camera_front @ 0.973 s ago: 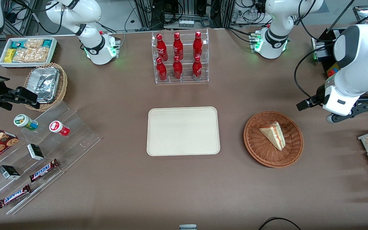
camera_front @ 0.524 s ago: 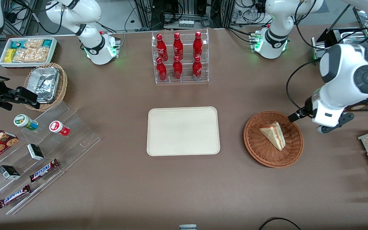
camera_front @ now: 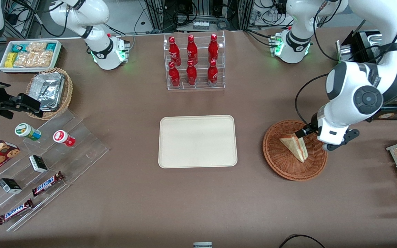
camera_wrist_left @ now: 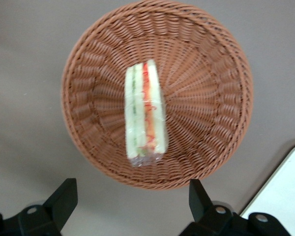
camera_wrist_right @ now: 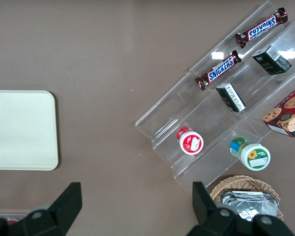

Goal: Place sandwich from basket to tray
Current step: 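Move the left gripper down over the sandwich in the wicker basket, then close the left gripper on the wrapped sandwich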

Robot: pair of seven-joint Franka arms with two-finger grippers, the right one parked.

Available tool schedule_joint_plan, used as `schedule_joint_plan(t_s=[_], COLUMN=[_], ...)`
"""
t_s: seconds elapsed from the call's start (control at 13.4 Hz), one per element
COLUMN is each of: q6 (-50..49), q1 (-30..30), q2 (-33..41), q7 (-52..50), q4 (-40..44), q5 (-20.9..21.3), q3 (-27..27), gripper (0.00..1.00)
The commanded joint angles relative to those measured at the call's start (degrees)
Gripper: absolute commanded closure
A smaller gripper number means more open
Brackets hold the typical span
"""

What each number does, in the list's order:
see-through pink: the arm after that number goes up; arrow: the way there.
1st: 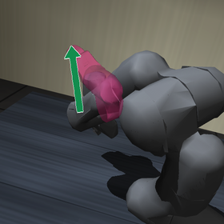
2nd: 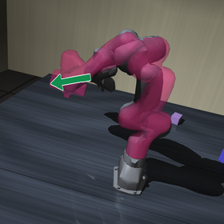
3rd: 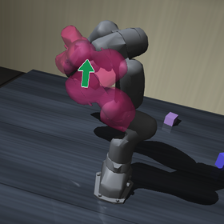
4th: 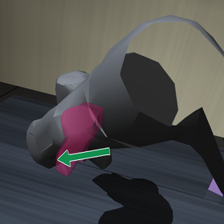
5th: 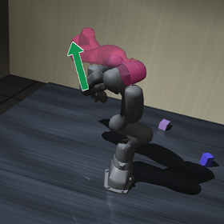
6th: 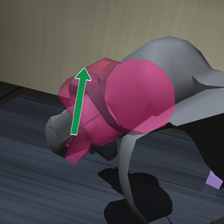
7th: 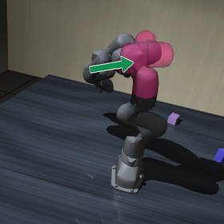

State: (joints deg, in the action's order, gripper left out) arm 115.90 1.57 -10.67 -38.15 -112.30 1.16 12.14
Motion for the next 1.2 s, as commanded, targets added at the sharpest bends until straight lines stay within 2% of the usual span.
schedule_joint_plan(t_s=[0.0, 0.15, 0.37, 1.12], q6=[3.3, 7.1, 14.6, 16.0], q1=[-0.1, -0.1, -0.1, -0.1], q2=[-0.8, -0.8, -0.8, -5.3], q7=[-1.1, -1.2, -1.7, -4.4], q4=[-0.5, -3.0, -7.4, -7.7], q5=[1.4, 4.3, 4.4, 4.6], q3=[0.9, 1.0, 1.0, 0.8], gripper=[0.0, 0.0, 0.0, 0.0])
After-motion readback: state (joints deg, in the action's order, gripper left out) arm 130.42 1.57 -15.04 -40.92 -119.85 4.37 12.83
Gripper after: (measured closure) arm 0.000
